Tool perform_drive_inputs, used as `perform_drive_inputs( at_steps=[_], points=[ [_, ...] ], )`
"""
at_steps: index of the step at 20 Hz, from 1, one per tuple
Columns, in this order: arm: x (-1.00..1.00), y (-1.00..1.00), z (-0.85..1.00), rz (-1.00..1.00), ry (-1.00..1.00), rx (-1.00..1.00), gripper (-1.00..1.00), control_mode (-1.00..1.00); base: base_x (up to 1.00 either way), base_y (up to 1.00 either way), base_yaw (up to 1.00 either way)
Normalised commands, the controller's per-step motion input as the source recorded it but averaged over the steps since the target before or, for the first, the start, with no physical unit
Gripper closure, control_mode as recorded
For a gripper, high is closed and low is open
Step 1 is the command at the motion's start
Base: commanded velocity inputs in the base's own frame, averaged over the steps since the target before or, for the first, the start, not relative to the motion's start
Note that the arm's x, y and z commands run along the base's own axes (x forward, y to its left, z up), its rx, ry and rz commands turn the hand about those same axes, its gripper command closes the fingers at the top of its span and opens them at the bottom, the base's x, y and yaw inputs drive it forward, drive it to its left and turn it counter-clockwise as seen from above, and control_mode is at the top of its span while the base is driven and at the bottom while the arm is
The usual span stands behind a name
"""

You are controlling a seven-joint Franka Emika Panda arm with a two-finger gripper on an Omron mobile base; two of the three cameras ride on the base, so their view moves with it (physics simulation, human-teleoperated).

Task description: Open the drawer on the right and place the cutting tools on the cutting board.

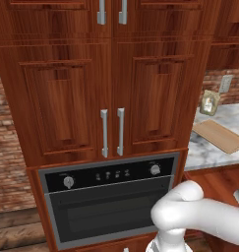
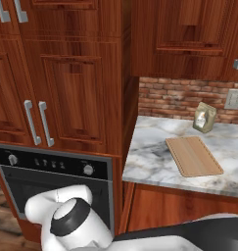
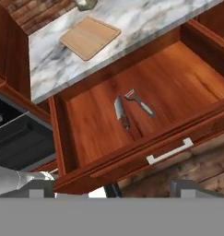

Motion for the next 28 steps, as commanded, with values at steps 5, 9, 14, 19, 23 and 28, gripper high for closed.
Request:
perform_drive_inputs(
  at_steps=[5, 9, 14, 19, 23, 28],
  points=[
    [0.08, 1.00, -0.96, 0.01, 0.06, -0.52, -1.00, -1.00, 0.00, 0.00, 0.00],
    [0.32, 1.00, -0.92, 0.00, 0.01, -0.43, -1.00, -1.00, 0.00, 0.00, 0.00],
    [0.45, 1.00, -0.94, 0.00, 0.01, -0.40, -1.00, -1.00, 0.00, 0.00, 0.00],
    [0.68, 1.00, -0.54, 0.00, 0.14, -0.34, -1.00, -1.00, 0.00, 0.00, 0.00],
    [0.78, 0.91, -0.12, 0.00, 0.20, -0.30, -1.00, -1.00, 0.00, 0.00, 0.00],
    [0.29, 0.30, 0.00, 0.00, 0.12, -0.12, -1.00, -1.00, 0.00, 0.00, 0.00]
  ],
)
